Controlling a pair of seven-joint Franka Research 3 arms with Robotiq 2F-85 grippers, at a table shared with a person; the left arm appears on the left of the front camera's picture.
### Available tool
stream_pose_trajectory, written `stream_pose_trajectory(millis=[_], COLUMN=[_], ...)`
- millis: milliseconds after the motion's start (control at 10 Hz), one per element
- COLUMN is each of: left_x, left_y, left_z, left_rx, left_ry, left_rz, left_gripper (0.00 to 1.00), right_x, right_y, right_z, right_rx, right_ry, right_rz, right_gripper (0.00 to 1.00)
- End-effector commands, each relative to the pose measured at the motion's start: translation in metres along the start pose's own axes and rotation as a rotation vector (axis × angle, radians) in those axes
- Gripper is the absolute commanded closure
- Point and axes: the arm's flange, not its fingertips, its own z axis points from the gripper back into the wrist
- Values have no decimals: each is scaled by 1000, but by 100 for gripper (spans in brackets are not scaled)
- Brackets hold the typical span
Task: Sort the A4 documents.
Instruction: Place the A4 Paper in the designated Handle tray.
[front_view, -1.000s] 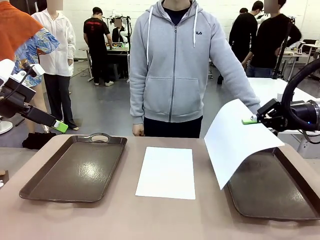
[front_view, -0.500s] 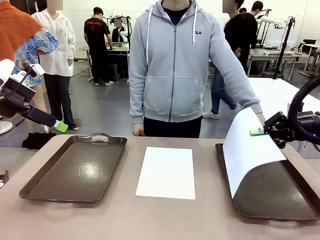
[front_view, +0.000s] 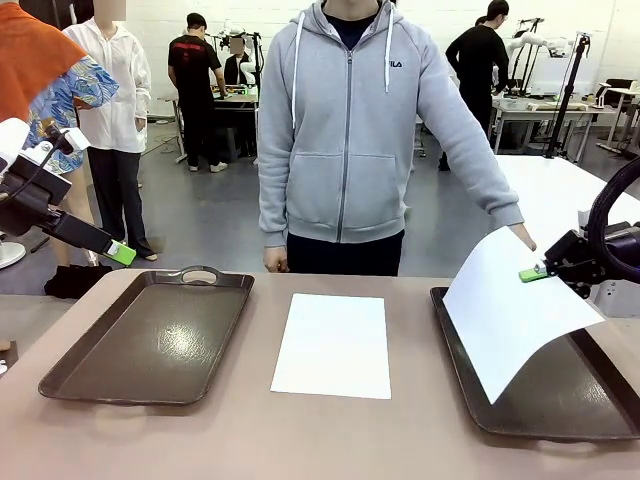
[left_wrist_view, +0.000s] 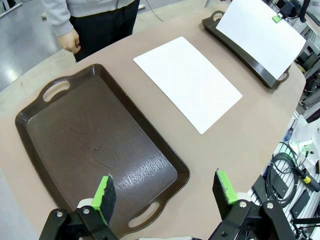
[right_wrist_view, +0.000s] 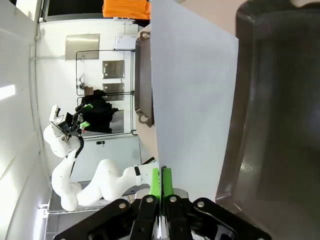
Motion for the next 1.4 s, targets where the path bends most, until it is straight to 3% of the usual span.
stream_pose_trajectory(millis=[0, 300, 700, 1000, 1300], left_x=[-1, -1, -1, -1, -1], left_y=[1, 1, 1, 1, 1], left_z=[-1, -1, -1, -1, -1], left_rx=[-16, -16, -16, -16, -16], left_ry=[-4, -4, -4, -4, -4], left_rz=[-7, -7, -7, -7, -7], left_gripper=[0, 0, 0, 0, 0], right_x=[8, 13, 9, -3, 4], right_y=[-4, -17, -30, -48, -50], right_z=[4, -12, -8, -11, -21], right_rx=[-7, -60, -42, -237, -357], right_ry=[16, 48, -59, -148, -68], right_rz=[8, -14, -11, -65, -73], right_gripper=[99, 99, 99, 99, 99])
